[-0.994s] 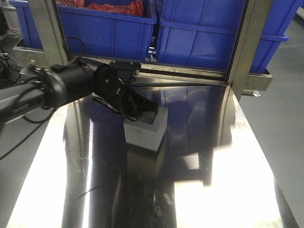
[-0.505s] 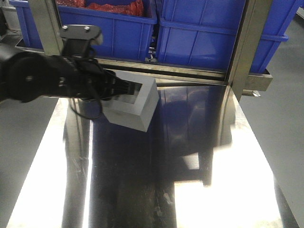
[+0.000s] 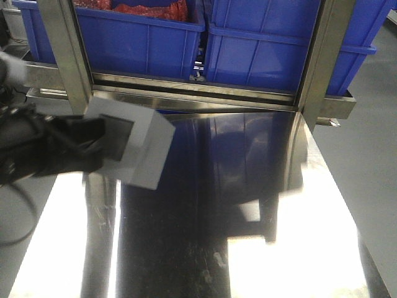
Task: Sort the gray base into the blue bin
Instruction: 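Close the left gripper on the block's rim and lift it, then hold the gray block raised close to the robot with the left gripper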
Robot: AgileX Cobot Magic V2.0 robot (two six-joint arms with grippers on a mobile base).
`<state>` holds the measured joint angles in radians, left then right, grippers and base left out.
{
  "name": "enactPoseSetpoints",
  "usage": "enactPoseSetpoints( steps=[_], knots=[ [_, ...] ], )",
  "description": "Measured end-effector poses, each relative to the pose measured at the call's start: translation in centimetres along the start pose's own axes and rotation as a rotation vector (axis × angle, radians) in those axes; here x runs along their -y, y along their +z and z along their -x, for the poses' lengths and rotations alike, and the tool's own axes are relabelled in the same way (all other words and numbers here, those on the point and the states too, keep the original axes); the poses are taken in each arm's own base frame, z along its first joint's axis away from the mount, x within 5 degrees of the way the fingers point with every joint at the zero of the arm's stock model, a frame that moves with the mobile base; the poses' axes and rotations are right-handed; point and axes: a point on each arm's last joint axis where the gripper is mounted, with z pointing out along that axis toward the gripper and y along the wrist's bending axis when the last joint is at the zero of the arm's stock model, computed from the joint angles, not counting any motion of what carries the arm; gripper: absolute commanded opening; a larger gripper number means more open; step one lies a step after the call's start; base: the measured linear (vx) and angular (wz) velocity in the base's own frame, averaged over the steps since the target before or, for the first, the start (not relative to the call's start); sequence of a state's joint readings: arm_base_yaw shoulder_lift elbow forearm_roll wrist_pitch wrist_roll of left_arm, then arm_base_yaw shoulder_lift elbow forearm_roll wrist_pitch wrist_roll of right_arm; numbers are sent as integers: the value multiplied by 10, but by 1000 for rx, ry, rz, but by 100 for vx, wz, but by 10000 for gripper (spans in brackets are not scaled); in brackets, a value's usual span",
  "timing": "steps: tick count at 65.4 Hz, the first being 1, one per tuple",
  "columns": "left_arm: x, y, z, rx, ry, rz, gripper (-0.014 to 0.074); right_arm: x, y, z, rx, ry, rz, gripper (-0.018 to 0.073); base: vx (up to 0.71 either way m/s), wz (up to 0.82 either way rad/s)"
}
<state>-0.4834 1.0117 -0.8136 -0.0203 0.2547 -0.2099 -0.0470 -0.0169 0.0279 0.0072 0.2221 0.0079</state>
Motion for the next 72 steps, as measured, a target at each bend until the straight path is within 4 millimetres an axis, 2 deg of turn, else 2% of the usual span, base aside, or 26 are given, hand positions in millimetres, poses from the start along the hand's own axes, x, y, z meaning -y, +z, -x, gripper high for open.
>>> enactPoseSetpoints(
  steps=[14,27,35,46,72],
  knots=[
    [-6,-46,-26,80,14,-15,2,0,0,0,0,0,0,-5,0,0],
    [-10,-89,-43,184,21,-36,2,0,0,0,0,0,0,-5,0,0],
    [-12,-109,-50,215,21,-43,2,0,0,0,0,0,0,-5,0,0],
    [-14,-121,-59,190,21,-37,2,0,0,0,0,0,0,-5,0,0],
    [-15,-120,-63,151,21,-28,2,0,0,0,0,0,0,-5,0,0]
  ],
)
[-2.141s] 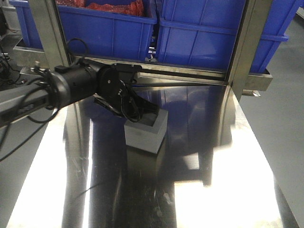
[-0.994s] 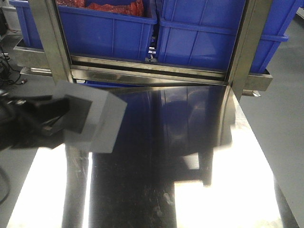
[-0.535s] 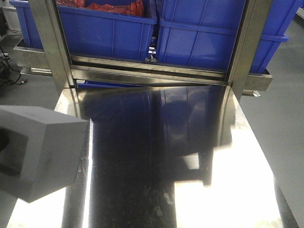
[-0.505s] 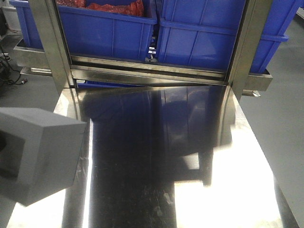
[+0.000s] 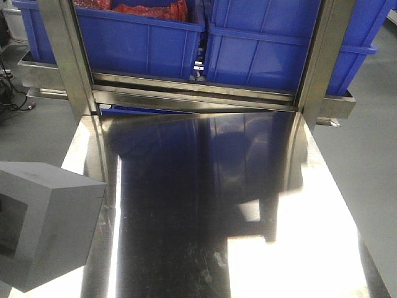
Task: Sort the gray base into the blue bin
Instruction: 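Hold the gray block raised close to the robot with the left gripper, then drive away from the table carrying the block in the left gripper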
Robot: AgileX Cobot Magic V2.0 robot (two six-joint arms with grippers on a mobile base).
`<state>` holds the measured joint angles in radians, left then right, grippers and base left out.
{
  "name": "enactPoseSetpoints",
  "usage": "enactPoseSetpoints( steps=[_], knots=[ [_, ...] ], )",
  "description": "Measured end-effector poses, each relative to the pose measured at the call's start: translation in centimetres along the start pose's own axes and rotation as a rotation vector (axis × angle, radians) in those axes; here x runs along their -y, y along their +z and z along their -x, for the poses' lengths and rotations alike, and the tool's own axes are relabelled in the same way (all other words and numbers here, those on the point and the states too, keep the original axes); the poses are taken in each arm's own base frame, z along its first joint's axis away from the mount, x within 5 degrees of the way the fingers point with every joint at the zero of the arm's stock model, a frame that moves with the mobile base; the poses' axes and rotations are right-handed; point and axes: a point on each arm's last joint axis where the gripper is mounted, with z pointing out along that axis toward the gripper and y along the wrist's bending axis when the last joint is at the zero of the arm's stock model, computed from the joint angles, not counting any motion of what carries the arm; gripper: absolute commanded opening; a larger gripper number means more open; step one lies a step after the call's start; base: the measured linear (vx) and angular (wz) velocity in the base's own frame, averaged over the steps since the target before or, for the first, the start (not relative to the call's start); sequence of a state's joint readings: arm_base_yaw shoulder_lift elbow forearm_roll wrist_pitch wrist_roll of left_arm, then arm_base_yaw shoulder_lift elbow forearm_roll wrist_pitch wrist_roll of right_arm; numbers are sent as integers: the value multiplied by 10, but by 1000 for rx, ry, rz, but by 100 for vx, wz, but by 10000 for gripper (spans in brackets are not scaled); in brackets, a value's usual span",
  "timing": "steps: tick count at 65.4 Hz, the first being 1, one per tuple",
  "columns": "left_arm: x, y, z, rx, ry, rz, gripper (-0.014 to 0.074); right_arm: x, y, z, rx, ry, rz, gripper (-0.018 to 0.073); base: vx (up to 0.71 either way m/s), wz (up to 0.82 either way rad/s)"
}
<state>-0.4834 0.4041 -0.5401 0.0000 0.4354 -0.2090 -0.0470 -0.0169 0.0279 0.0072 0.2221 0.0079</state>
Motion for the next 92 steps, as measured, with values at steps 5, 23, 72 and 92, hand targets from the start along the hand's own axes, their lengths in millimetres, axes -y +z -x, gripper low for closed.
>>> enactPoseSetpoints(
  steps=[5,23,72,92],
  knots=[
    [0,0,0,-1,0,0,2,0,0,0,0,0,0,-5,0,0],
    [0,0,0,-1,0,0,2,0,0,0,0,0,0,-5,0,0],
    [0,0,0,-2,0,0,2,0,0,0,0,0,0,-5,0,0],
    [0,0,0,-2,0,0,2,0,0,0,0,0,0,-5,-4,-13]
  ],
)
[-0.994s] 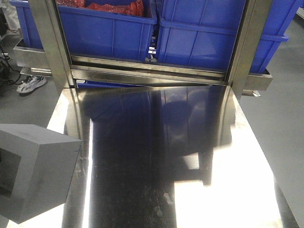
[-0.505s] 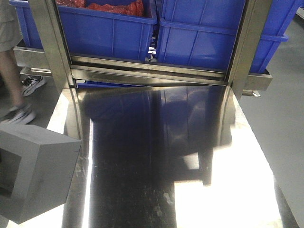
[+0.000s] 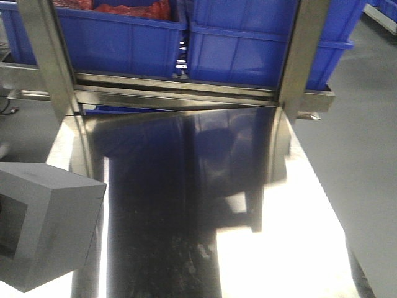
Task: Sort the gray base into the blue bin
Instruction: 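Drive away from the table carrying the block in the left gripper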
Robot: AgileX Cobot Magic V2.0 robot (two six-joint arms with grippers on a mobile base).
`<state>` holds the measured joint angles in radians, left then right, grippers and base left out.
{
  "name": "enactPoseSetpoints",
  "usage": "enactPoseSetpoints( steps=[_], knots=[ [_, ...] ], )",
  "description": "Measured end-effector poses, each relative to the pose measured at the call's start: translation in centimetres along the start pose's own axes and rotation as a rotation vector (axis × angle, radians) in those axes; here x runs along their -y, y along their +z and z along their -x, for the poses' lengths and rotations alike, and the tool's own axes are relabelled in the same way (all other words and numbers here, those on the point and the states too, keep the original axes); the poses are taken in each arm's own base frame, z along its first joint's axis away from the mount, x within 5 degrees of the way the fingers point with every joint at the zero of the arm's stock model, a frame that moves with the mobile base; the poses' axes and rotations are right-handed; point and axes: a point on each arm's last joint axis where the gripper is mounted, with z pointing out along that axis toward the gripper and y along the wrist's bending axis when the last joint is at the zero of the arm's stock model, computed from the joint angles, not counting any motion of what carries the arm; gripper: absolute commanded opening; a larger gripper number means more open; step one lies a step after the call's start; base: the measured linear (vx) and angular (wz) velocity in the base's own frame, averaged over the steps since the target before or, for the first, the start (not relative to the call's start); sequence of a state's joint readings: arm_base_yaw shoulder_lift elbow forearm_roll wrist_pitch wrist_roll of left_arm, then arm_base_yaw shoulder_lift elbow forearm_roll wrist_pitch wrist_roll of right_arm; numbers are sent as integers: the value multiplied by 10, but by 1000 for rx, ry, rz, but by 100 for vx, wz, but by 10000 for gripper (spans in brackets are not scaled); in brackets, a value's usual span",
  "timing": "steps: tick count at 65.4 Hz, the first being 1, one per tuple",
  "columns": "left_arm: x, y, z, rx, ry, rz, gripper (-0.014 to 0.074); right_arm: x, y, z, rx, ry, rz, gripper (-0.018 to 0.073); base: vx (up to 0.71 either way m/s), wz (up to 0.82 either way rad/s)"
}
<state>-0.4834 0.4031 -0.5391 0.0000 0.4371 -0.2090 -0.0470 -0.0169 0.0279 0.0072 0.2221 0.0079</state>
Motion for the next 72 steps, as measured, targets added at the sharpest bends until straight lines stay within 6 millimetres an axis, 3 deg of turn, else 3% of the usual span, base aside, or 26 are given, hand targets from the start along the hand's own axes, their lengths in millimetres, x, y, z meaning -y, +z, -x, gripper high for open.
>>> enactPoseSetpoints(
  steps=[22,72],
  knots=[
    [0,0,0,0,0,0,2,0,0,0,0,0,0,-5,-10,-47],
    [0,0,0,0,0,0,2,0,0,0,0,0,0,-5,-9,-76]
  ],
)
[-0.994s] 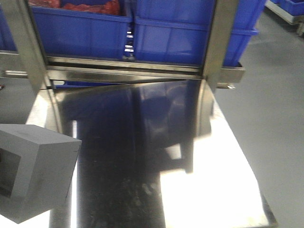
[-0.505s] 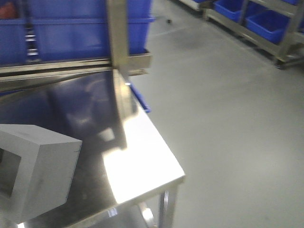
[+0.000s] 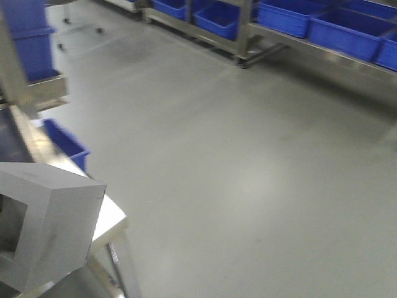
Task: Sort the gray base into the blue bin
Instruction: 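Drive away from the table carrying the block in the left gripper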
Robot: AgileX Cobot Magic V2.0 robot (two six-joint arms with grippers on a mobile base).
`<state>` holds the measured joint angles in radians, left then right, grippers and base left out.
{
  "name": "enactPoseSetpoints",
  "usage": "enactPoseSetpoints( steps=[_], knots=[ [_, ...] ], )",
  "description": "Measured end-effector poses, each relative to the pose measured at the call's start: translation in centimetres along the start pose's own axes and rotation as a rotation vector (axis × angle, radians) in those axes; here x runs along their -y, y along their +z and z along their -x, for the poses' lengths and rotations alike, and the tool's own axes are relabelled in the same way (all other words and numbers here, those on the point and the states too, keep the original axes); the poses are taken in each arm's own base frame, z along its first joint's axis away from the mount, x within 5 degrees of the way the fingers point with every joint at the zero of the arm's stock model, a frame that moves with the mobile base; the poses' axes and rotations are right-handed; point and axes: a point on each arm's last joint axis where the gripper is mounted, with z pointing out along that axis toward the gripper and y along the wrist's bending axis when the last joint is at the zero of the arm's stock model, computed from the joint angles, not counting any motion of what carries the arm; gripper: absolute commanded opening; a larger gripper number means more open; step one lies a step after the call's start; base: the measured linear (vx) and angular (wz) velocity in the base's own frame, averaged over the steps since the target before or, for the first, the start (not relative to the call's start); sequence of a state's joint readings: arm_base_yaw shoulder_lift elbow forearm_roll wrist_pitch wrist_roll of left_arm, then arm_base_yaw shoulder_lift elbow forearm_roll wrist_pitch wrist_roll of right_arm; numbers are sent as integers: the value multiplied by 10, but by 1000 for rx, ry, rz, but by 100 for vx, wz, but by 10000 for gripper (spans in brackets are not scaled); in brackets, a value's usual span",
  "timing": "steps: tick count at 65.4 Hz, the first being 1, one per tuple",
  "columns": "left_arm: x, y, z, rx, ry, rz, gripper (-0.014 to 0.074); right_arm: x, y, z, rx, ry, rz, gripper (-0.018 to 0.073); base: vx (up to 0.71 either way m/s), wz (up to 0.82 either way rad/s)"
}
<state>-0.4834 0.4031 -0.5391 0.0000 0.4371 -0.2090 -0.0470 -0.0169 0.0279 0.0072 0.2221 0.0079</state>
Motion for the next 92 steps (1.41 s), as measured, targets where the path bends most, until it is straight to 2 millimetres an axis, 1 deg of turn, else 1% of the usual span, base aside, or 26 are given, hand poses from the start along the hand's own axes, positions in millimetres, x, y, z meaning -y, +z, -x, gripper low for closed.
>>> enactPoseSetpoints(
  steps=[63,92],
  knots=[
    [0,0,0,0,0,0,2,0,0,0,0,0,0,-5,0,-67],
    [0,0,0,0,0,0,2,0,0,0,0,0,0,-5,10,-36]
  ],
)
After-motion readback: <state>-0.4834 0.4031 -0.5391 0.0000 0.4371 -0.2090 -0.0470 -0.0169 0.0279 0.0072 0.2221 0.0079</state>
